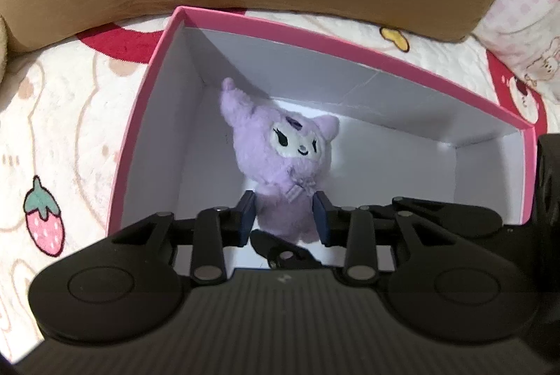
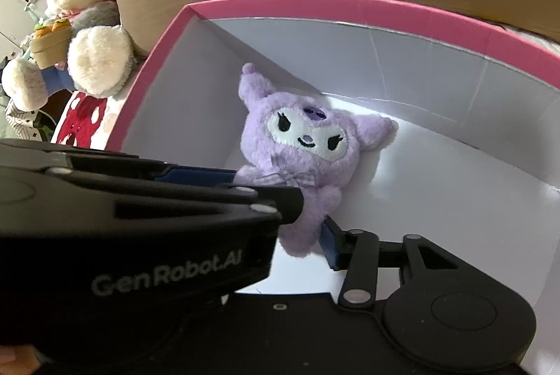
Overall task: Organize objects
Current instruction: 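Lower the doll into the pink box and open the left tool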
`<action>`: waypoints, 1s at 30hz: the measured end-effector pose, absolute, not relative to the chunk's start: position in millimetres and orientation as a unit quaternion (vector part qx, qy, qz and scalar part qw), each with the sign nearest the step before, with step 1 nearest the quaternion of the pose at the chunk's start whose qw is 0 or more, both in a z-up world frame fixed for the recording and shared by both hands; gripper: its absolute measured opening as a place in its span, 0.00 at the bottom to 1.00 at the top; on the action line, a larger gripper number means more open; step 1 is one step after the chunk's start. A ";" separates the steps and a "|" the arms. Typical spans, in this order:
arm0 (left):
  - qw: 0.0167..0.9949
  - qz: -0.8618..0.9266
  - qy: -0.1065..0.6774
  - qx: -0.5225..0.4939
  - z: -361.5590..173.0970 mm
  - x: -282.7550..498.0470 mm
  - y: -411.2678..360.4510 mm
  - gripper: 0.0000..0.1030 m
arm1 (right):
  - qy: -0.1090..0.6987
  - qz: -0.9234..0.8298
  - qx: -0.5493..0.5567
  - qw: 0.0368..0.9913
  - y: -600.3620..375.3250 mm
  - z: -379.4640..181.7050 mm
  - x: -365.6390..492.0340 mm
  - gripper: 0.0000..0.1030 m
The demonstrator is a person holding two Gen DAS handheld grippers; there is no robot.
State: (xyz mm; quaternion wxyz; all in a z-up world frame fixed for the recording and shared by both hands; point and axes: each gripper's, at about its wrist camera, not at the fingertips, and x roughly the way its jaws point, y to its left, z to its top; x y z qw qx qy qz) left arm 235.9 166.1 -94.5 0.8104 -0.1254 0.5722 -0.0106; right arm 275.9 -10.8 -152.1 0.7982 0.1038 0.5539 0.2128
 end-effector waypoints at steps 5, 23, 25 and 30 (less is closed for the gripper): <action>0.819 -0.006 0.560 -0.123 -97.2 235.6 171.2 0.26 | 0.541 0.238 0.098 0.800 -16.6 -140.8 267.3 0.58; 0.821 0.006 0.562 -0.106 -68.1 202.8 169.8 0.51 | 0.485 0.258 0.006 0.835 -50.9 -84.7 199.6 0.56; 0.820 -0.002 0.563 -0.106 -61.0 193.5 170.8 0.52 | 0.476 0.257 -0.012 0.841 -52.8 -74.2 189.3 0.57; 0.827 -0.017 0.554 -0.096 -37.4 167.1 169.3 0.56 | 0.469 0.252 -0.015 0.847 -59.0 -50.9 165.2 0.57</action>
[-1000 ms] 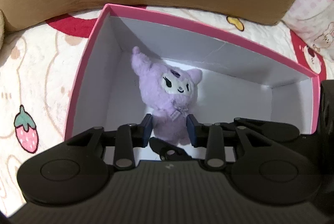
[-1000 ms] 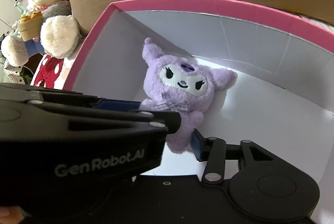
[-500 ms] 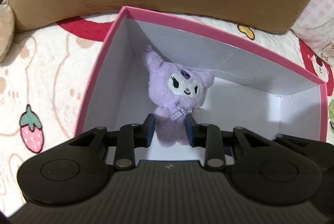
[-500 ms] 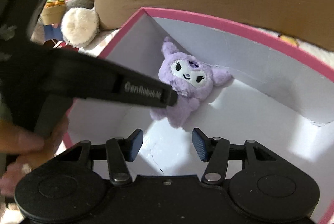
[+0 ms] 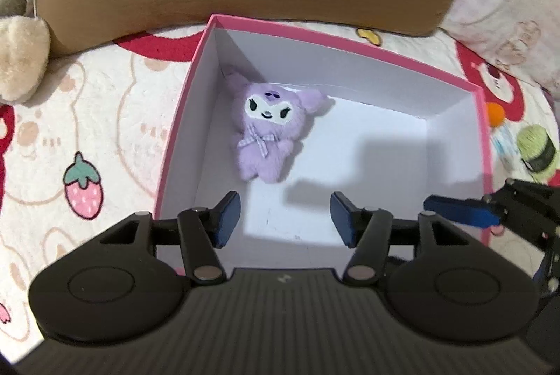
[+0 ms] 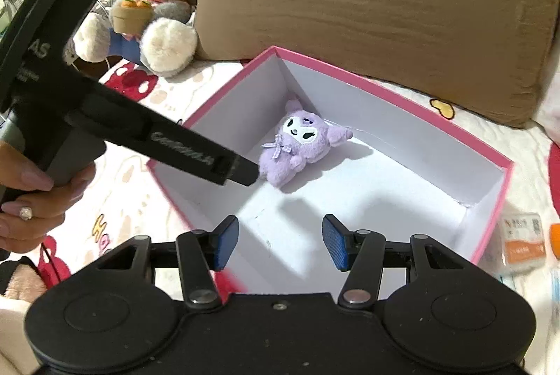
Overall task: Organize objects
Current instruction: 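Lower the doll into the pink box and open the left tool, then withdraw the left tool from the box and move toward the green yarn ball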
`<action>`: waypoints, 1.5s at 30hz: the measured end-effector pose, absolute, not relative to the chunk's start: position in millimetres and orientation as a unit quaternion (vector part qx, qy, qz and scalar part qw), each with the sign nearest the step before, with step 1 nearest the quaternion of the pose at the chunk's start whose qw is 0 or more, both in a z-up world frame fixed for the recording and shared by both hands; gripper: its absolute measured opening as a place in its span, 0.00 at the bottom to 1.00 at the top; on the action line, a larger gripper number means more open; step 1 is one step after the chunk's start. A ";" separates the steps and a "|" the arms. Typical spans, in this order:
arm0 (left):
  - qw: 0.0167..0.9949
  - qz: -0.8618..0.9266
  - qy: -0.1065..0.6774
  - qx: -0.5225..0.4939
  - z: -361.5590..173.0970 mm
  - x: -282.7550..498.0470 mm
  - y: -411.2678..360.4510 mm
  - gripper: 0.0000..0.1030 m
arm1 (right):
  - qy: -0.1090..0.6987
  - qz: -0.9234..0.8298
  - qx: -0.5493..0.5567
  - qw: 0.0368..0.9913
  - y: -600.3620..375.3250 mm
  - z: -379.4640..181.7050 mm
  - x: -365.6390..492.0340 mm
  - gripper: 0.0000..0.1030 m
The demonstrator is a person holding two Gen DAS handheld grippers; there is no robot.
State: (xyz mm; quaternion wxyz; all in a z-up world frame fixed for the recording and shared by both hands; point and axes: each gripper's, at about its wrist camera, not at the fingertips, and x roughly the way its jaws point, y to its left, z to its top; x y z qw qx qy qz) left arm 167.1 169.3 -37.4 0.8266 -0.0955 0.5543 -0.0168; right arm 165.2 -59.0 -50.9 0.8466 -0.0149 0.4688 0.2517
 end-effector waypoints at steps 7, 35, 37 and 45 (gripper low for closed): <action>0.840 -0.043 0.536 -0.074 3.4 124.2 159.0 0.57 | 0.453 0.250 -0.025 0.856 -66.2 -15.9 127.2 0.57; 0.810 -0.168 0.562 0.030 52.1 -17.2 66.1 0.64 | 0.456 0.242 -0.058 0.854 -113.3 46.1 -8.3 0.75; 0.809 -0.168 0.562 0.038 52.3 -19.9 57.3 0.66 | 0.462 0.236 -0.061 0.853 -119.5 45.8 -15.7 0.78; 0.801 -0.192 0.563 0.066 48.3 -22.5 14.0 0.85 | 0.473 0.200 -0.068 0.855 -151.7 39.3 -38.4 0.86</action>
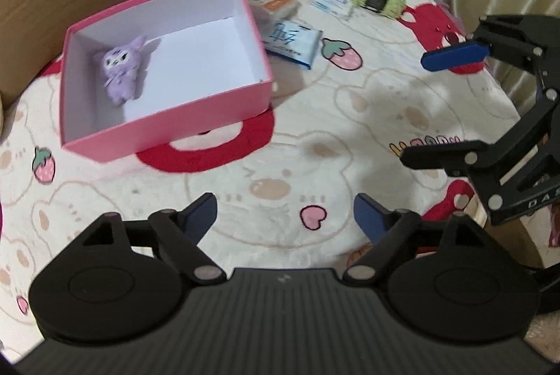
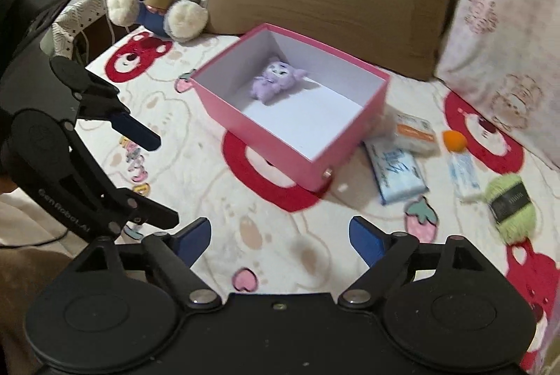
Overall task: Organize objects
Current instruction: 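Withdraw the left tool from the box and move toward the green yarn ball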
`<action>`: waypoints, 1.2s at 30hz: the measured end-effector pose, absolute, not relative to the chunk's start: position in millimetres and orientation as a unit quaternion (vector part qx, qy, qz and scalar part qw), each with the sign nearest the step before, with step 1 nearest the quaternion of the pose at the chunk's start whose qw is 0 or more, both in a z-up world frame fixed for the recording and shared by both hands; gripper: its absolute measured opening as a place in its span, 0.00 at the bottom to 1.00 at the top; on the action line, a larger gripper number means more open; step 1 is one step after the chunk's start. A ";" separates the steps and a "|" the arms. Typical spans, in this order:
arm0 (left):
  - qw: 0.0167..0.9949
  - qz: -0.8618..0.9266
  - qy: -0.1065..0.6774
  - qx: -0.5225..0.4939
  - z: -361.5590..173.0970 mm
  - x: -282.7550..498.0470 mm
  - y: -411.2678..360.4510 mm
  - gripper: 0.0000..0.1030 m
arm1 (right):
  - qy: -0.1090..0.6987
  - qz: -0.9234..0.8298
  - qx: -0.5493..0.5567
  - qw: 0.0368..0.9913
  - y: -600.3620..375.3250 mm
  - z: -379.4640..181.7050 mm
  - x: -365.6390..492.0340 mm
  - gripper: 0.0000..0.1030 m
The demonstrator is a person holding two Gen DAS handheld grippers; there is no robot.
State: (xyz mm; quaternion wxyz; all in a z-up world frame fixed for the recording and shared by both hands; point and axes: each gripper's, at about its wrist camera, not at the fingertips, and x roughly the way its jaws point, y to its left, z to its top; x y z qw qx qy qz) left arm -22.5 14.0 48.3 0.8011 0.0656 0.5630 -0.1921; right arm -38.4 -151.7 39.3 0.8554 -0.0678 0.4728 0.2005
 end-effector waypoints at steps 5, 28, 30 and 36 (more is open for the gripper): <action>0.828 -0.208 0.514 0.085 49.9 -24.1 -13.8 0.98 | 0.468 0.175 -0.070 0.863 -178.7 34.5 -46.3 0.86; 0.826 -0.248 0.503 -0.067 7.0 105.0 -95.2 0.94 | 0.341 0.031 -0.056 0.938 -312.8 0.7 1.2 0.86; 0.826 -0.250 0.498 -0.090 0.5 118.6 -100.8 0.94 | 0.342 0.018 -0.088 0.935 -320.2 -6.4 12.3 0.86; 0.829 -0.263 0.473 -0.140 -22.5 152.7 -123.8 0.87 | 0.341 0.037 -0.097 0.934 -347.8 -22.1 35.8 0.86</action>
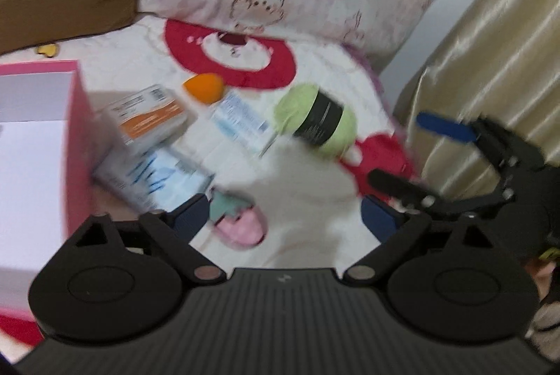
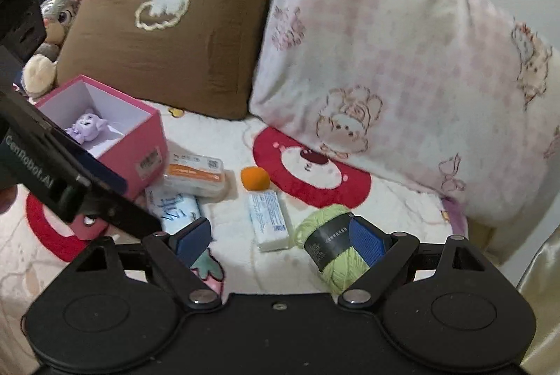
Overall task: Organize objects
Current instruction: 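Withdraw the left tool from the box and move toward the green yarn ball, then close the left tool on the green yarn ball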
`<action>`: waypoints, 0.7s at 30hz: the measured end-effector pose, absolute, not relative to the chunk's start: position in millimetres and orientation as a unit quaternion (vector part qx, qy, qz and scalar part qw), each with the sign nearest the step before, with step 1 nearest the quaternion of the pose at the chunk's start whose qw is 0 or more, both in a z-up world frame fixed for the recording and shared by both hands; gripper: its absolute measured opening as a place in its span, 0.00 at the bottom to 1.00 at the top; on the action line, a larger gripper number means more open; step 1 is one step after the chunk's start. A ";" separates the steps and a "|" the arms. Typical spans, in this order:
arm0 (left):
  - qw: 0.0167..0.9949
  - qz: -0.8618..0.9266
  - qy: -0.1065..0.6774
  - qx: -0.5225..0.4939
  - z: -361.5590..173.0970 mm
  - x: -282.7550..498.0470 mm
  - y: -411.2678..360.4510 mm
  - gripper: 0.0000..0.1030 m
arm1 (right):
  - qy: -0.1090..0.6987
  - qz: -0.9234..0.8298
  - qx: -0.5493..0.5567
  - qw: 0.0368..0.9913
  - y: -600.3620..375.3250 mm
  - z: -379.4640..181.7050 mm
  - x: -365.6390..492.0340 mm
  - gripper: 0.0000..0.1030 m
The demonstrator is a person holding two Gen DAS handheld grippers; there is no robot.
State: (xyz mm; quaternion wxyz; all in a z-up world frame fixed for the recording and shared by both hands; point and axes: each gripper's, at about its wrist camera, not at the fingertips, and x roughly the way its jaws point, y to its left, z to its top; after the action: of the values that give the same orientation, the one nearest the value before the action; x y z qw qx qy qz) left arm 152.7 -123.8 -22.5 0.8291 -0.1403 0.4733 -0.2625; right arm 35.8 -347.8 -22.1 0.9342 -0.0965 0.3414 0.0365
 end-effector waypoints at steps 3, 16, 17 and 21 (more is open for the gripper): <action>0.830 -0.276 0.461 -0.147 -29.4 166.5 -138.3 0.87 | 0.355 0.045 -0.094 0.929 -358.5 -34.0 47.0 0.86; 0.818 -0.257 0.479 -0.191 -78.9 225.6 -185.4 0.84 | 0.369 0.048 -0.102 0.923 -407.6 -90.2 85.0 0.85; 0.815 -0.256 0.482 -0.195 -82.5 228.3 -188.6 0.83 | 0.370 0.044 -0.106 0.922 -410.4 -94.4 87.8 0.85; 0.812 -0.261 0.481 -0.204 -94.5 237.2 -206.8 0.81 | 0.375 0.041 -0.121 0.918 -419.2 -105.1 97.6 0.84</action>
State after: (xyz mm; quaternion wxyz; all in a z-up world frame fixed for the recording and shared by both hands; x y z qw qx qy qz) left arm 237.2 -206.8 -94.5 0.8118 -0.2041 0.4810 -0.2607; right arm 97.6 -419.2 -105.1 0.9181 -0.1209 0.3753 0.0412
